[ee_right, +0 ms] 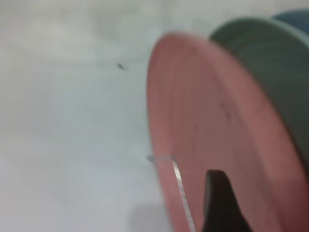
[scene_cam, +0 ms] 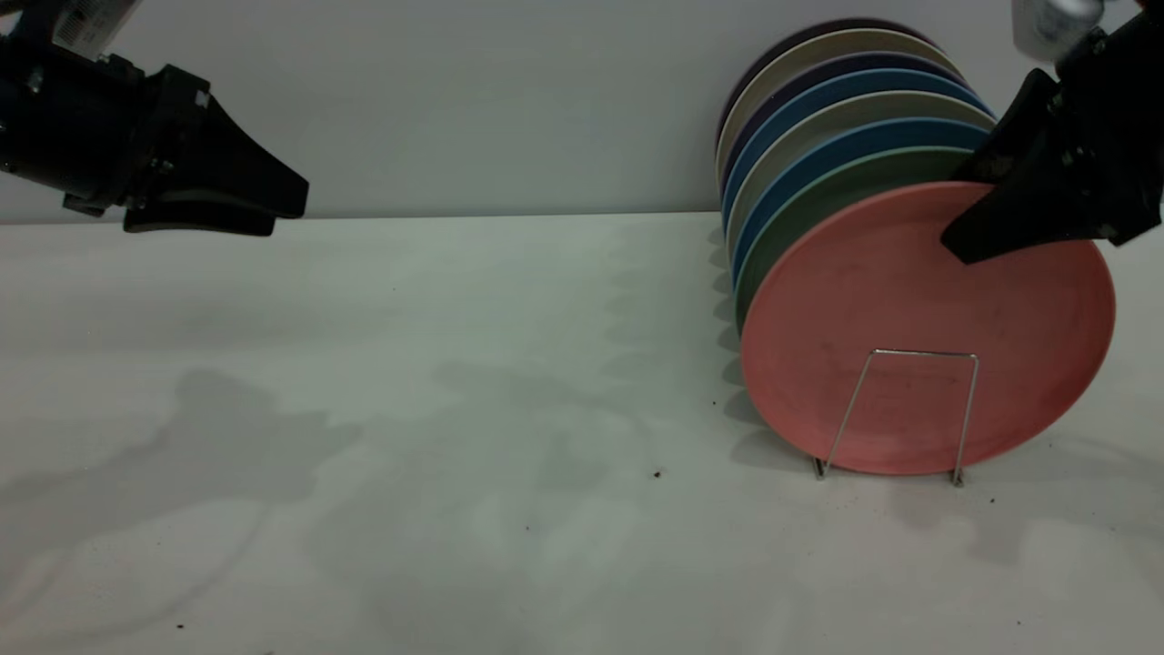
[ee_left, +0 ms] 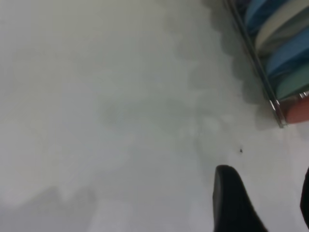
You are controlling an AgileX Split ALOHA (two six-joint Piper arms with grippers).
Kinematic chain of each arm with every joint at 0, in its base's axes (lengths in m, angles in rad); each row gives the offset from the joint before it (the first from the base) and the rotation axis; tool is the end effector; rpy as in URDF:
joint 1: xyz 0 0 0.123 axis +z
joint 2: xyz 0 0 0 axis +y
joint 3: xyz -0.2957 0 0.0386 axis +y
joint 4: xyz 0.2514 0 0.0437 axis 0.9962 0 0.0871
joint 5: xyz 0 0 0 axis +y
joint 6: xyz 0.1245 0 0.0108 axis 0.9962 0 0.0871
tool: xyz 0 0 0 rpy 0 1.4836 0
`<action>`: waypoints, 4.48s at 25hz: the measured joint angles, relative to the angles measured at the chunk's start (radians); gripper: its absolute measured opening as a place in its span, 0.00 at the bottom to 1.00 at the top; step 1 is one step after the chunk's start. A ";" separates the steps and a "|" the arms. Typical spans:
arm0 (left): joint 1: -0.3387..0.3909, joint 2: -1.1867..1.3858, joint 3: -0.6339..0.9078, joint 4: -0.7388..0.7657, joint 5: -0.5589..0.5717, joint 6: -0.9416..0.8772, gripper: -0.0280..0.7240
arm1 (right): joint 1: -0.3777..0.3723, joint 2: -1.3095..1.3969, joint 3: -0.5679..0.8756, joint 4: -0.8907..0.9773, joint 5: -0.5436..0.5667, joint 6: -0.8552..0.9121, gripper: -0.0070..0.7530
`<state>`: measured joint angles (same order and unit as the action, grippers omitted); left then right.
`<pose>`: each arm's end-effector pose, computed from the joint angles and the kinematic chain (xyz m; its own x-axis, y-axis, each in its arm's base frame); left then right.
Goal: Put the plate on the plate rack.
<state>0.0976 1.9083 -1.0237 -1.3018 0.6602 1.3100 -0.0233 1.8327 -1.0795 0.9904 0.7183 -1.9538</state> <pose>0.3872 -0.0364 0.1376 -0.8177 -0.0193 -0.5753 0.3010 0.8376 -0.4559 0.3747 0.0601 0.1650 -0.2078 -0.7393 -0.6405 -0.9006 0.4002 -0.1697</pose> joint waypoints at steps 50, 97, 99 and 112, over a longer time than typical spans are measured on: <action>0.000 -1.595 0.419 1.276 0.507 -1.320 0.54 | -0.089 -1.511 0.563 -0.625 0.506 1.559 0.57; -0.055 -1.930 0.537 1.302 0.478 -1.310 0.54 | 0.094 -1.646 0.600 -0.841 0.422 1.749 0.57; -0.055 -1.930 0.537 1.302 0.478 -1.310 0.54 | 0.094 -1.646 0.600 -0.841 0.422 1.749 0.57; -0.055 -1.930 0.537 1.302 0.478 -1.310 0.54 | 0.060 -1.798 0.600 -0.839 0.422 1.752 0.57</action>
<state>0.0431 -0.0216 -0.4865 0.0000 1.1382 0.0000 0.0364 0.0349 -0.4798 0.1516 1.1407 -0.2015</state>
